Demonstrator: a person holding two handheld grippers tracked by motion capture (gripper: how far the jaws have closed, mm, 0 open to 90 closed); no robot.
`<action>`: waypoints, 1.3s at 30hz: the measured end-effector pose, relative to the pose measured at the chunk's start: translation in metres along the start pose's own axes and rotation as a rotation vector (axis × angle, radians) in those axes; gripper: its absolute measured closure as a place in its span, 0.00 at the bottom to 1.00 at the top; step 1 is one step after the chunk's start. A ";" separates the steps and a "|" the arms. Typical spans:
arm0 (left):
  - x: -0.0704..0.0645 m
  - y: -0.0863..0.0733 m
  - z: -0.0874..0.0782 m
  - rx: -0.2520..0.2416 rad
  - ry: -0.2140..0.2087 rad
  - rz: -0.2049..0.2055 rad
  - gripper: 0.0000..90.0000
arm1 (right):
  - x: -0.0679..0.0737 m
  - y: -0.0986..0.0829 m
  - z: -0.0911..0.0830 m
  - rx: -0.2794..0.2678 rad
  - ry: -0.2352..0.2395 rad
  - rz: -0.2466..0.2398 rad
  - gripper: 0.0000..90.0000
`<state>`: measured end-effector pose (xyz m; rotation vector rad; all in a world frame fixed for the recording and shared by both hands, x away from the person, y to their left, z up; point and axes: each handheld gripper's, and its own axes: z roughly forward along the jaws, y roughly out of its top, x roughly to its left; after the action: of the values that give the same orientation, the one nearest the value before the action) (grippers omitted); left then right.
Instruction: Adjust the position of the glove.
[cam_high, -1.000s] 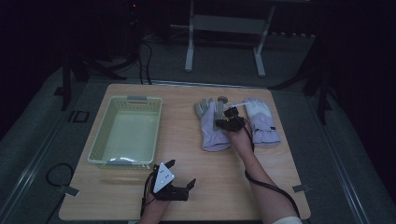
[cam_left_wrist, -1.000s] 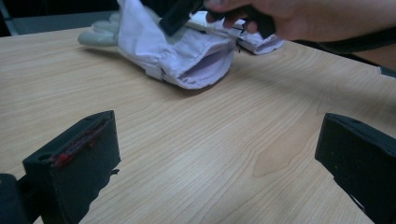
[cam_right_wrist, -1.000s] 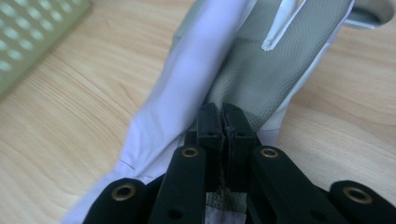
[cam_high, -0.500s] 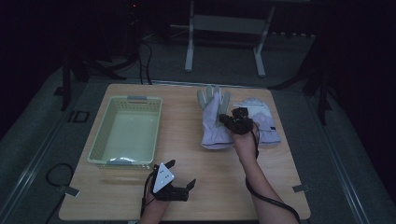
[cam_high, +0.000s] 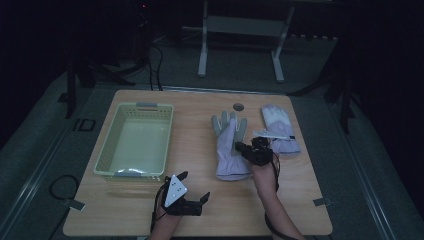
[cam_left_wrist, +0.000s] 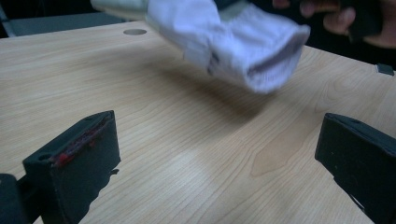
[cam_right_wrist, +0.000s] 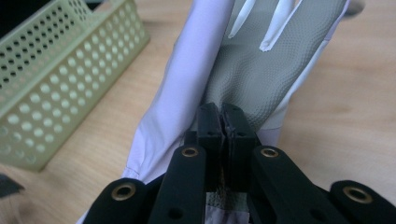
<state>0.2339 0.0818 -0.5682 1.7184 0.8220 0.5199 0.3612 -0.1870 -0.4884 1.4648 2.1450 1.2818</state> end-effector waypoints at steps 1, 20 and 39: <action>0.000 0.000 0.000 0.000 0.000 0.000 0.00 | 0.000 -0.003 0.002 0.007 -0.004 0.002 0.97; 0.001 0.000 0.000 -0.002 -0.003 -0.007 0.00 | -0.004 -0.038 0.046 0.121 -0.093 -0.022 0.77; 0.001 0.000 0.000 0.001 -0.003 -0.002 0.00 | -0.020 0.007 0.001 0.022 -0.137 -0.122 0.49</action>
<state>0.2342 0.0822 -0.5682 1.7188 0.8222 0.5154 0.3757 -0.2027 -0.4885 1.3654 2.1291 1.0864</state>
